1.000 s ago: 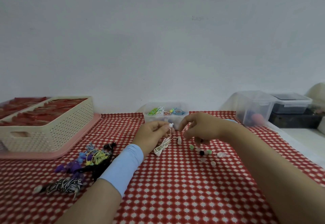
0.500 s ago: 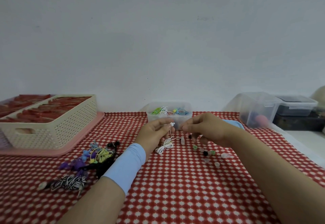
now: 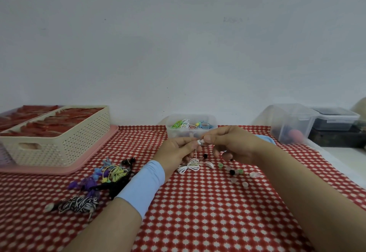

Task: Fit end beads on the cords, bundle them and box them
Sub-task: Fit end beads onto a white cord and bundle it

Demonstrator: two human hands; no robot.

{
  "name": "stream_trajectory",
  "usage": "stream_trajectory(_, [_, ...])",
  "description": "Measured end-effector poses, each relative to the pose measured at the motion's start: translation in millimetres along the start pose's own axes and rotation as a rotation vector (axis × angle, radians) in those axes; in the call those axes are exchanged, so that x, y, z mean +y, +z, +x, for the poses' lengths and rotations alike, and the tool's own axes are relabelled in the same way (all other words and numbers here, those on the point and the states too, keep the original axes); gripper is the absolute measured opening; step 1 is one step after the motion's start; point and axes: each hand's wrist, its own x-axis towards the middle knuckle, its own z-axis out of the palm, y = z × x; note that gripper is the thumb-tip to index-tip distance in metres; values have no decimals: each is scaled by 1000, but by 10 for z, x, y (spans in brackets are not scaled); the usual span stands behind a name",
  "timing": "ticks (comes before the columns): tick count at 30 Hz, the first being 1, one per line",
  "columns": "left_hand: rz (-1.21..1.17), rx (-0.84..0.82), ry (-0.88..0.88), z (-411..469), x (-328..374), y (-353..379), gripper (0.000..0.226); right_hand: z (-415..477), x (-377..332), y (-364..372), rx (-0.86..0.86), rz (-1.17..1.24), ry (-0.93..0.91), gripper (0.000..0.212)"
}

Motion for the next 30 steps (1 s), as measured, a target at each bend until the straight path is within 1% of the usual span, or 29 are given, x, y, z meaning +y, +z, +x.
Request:
stream_trajectory(6, [-54, -28, -27, -2, 0, 1, 15, 17, 17, 22, -39, 41, -3, 18])
stream_trajectory(9, [-131, -32, -43, -17, 13, 16, 16, 6, 16, 36, -52, 58, -2, 28])
stream_trajectory(14, [-215, -39, -61, -51, 45, 44, 16, 6, 19, 42, -66, 55, -20, 35])
stream_trajectory(21, [-341, -85, -72, -78, 72, 81, 17, -35, 14, 27, -93, 37, -51, 24])
stream_trajectory(26, [-281, -80, -79, -77, 79, 52, 16, -25, 17, 45, -49, -3, -56, 14])
stream_trajectory(30, [-181, -55, -75, -51, 56, 37, 14, -39, 33, 58, -8, -34, -49, 15])
